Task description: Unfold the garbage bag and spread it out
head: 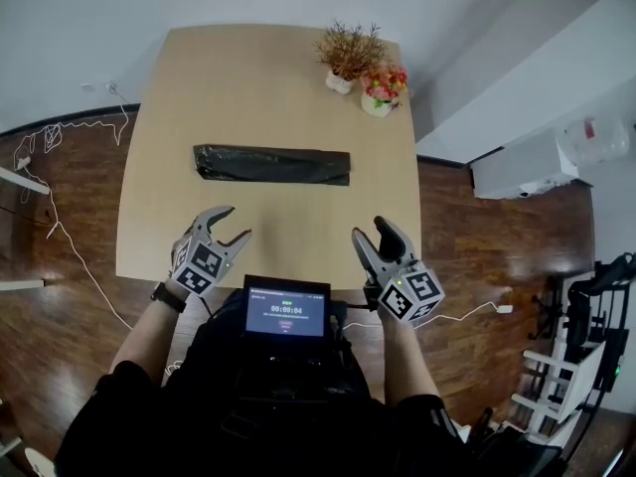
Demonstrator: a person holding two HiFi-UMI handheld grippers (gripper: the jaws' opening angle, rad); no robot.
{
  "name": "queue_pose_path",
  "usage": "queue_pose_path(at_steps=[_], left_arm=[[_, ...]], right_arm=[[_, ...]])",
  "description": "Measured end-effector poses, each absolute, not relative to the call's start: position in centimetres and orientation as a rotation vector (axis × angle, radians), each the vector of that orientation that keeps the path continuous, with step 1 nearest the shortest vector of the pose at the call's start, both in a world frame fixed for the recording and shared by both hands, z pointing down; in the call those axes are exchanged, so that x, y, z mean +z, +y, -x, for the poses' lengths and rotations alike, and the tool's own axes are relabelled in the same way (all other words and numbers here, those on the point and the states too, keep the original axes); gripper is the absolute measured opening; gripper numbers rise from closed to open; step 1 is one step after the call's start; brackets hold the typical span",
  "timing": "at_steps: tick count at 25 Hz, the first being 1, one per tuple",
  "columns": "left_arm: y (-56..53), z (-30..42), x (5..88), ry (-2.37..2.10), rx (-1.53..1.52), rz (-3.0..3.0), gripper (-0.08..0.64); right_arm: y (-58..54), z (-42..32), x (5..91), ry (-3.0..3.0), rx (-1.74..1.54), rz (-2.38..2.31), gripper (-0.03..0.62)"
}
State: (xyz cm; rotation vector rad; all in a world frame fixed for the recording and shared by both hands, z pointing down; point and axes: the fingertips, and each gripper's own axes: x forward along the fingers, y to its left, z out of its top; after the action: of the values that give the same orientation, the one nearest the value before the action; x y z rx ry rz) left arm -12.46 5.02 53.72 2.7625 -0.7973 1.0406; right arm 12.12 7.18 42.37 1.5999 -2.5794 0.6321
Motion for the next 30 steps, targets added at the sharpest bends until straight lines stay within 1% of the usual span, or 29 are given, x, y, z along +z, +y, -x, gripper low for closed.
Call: queue_pose_path(at_steps=[8,16,20,25,30], left_arm=[[-3.8,12.2,57.2,-0.648,1.195,-2.828,0.235],[-7.9,10.0,60.6,-0.578,1.267,-2.794,0.215],[-8.1,8.9,63.6,-0.47,1.376,-2.741,0.193],[-9.1,6.8,67.8,-0.259,1.622,-2.721,0.155],[-8.8,5.8,70.8,-0.055,1.797,-2.716,0.155]], right_arm=[[-0.3,-11.3,43.1,-2.514,0.648,-1.66,0.252],[-3.7,-11.6,46.7,-2.492,0.718,-1.585,0.252],[-5.1,-11.9,49.4,-2.468,0.733,-1.49,0.245],[-7.1,-12.5,54.0,-2.422,0.762,-1.356,0.245],[-7.6,-12.3,56.8,-2.412,0.805,-1.284,0.245]])
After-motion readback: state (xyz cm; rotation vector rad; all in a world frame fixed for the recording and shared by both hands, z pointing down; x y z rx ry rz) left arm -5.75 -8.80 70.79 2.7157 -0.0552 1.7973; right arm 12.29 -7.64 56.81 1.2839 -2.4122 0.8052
